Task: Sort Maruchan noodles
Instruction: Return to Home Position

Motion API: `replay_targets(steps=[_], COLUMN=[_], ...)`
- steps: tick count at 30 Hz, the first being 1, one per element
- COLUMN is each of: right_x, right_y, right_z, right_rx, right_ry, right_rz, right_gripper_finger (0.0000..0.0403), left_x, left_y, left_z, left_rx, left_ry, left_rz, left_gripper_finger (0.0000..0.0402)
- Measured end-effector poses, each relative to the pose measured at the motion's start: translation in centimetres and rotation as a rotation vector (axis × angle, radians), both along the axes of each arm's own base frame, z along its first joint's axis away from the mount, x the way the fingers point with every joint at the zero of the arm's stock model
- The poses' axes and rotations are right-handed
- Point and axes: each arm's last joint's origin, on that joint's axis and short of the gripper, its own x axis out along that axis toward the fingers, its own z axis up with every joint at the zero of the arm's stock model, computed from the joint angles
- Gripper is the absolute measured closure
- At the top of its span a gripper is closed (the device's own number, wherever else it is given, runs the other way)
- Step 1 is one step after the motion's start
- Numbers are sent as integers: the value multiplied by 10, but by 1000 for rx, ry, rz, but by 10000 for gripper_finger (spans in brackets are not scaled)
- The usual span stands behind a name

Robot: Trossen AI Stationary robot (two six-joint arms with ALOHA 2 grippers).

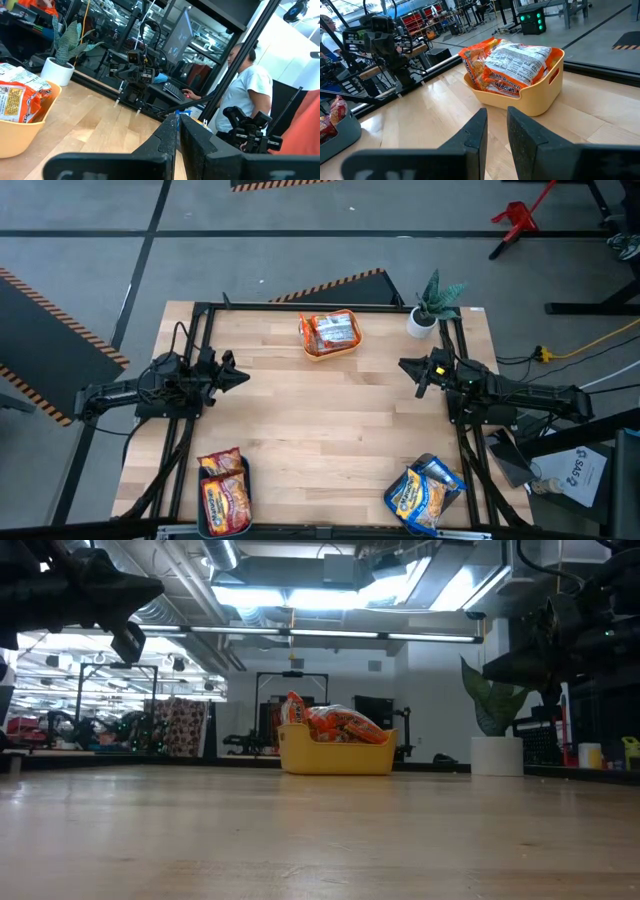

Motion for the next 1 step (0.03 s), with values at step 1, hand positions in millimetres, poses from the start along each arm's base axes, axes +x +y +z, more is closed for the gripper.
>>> replay_targets(steps=[1], right_x=[0], right_y=[0], right_z=[0], right_rx=[0], right_ry=[0], right_rz=[0], right_gripper_finger=[340], left_x=[0], left_y=[0], left_z=[0], left_rx=[0], left_ry=[0], left_rz=[0], left_gripper_finger=[388])
